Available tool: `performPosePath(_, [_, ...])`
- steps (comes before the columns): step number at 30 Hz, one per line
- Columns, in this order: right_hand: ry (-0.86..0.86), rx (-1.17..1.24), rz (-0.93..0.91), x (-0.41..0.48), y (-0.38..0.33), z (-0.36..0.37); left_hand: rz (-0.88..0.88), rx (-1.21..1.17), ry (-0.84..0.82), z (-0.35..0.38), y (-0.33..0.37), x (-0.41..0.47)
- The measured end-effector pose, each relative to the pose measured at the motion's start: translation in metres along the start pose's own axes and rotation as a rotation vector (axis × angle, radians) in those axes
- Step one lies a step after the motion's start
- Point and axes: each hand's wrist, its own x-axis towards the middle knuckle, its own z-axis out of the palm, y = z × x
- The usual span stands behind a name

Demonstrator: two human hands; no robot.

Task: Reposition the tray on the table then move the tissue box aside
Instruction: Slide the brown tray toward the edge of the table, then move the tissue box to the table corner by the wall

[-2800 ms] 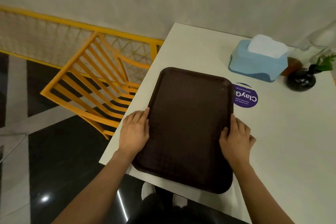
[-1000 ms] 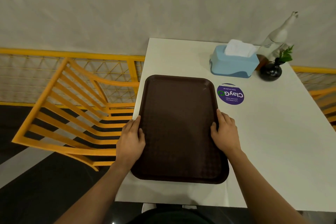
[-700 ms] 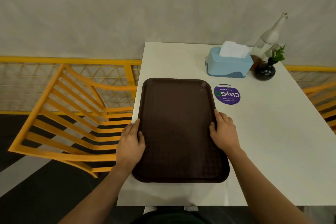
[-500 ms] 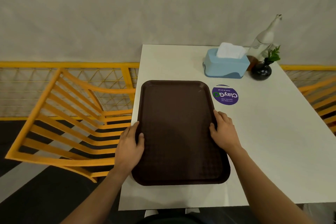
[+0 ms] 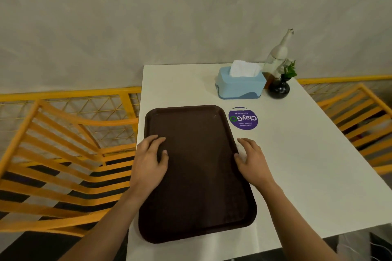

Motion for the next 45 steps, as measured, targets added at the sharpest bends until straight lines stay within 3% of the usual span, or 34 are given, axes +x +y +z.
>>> performPosePath(9, [0.113, 0.051, -0.029, 0.075, 0.021, -0.05, 0.096, -0.153, -0.006, 0.049, 0.095, 0.085])
performPosePath(20, [0.158, 0.135, -0.183, 0.231, 0.065, -0.108, 0.047, -0.198, -0.079, 0.137, 0.175, 0.197])
performPosePath(26, [0.079, 0.305, -0.134, 0.281, 0.088, -0.091, -0.121, -0.31, -0.124, 0.179, 0.189, 0.24])
performPosePath(31, [0.04, 0.453, -0.213, 0.296, 0.101, -0.073, -0.268, -0.437, -0.204, 0.204, 0.18, 0.263])
performPosePath(37, [0.021, 0.455, -0.109, 0.305, 0.12, -0.056, -0.203, -0.546, -0.148, 0.222, 0.171, 0.268])
performPosePath(45, [0.067, 0.464, -0.118, 0.307, 0.116, -0.056, -0.143, -0.556, -0.117, 0.222, 0.173, 0.271])
